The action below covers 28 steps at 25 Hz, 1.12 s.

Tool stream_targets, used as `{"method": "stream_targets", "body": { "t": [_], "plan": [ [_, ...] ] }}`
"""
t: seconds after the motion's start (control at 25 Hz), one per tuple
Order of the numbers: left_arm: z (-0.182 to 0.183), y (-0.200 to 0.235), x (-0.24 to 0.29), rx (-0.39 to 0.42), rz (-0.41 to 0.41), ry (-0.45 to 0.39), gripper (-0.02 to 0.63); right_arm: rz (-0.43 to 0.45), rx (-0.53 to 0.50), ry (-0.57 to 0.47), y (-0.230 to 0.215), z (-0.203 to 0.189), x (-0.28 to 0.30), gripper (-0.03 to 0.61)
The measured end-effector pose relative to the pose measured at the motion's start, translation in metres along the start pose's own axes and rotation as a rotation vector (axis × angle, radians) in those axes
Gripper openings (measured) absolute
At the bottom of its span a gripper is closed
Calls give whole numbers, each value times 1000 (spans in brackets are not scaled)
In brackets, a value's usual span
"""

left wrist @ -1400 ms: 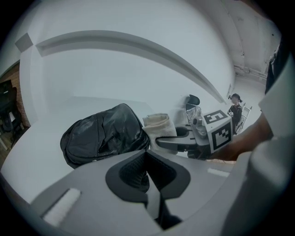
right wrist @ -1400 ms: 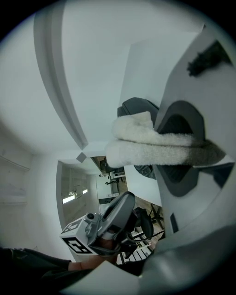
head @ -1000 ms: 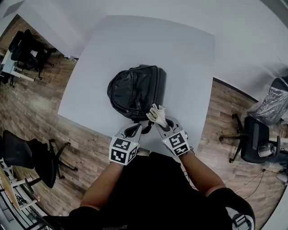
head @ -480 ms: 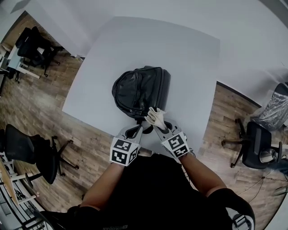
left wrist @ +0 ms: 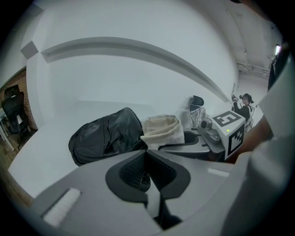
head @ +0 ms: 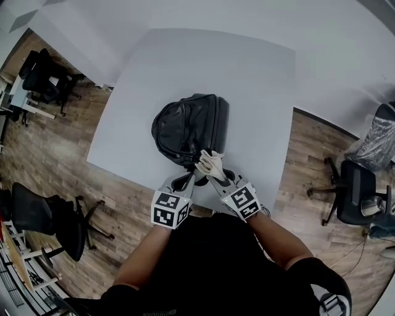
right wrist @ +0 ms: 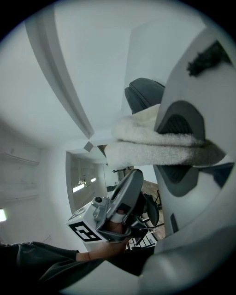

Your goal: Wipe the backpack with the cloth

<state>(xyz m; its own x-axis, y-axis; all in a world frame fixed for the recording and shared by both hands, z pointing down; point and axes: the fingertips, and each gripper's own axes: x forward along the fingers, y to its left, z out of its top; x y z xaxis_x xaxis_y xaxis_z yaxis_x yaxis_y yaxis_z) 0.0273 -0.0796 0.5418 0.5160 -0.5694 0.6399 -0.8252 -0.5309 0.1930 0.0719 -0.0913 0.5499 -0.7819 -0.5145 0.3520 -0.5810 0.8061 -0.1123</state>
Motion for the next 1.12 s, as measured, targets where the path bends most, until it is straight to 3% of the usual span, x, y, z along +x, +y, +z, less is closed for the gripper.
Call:
{"method": "stream_targets", "body": {
  "t": [0.28, 0.6, 1.12],
  "plan": [
    [4, -12, 2, 11, -29, -22, 6, -33, 20, 1, -5, 5, -20, 94],
    [-18, -19, -23, -15, -18, -41, 6, -56, 44, -13, 11, 6, -38, 94],
    [-104, -62, -101, -66, 12, -67, 6, -105, 78, -38, 84, -13, -88, 94]
  ]
}}
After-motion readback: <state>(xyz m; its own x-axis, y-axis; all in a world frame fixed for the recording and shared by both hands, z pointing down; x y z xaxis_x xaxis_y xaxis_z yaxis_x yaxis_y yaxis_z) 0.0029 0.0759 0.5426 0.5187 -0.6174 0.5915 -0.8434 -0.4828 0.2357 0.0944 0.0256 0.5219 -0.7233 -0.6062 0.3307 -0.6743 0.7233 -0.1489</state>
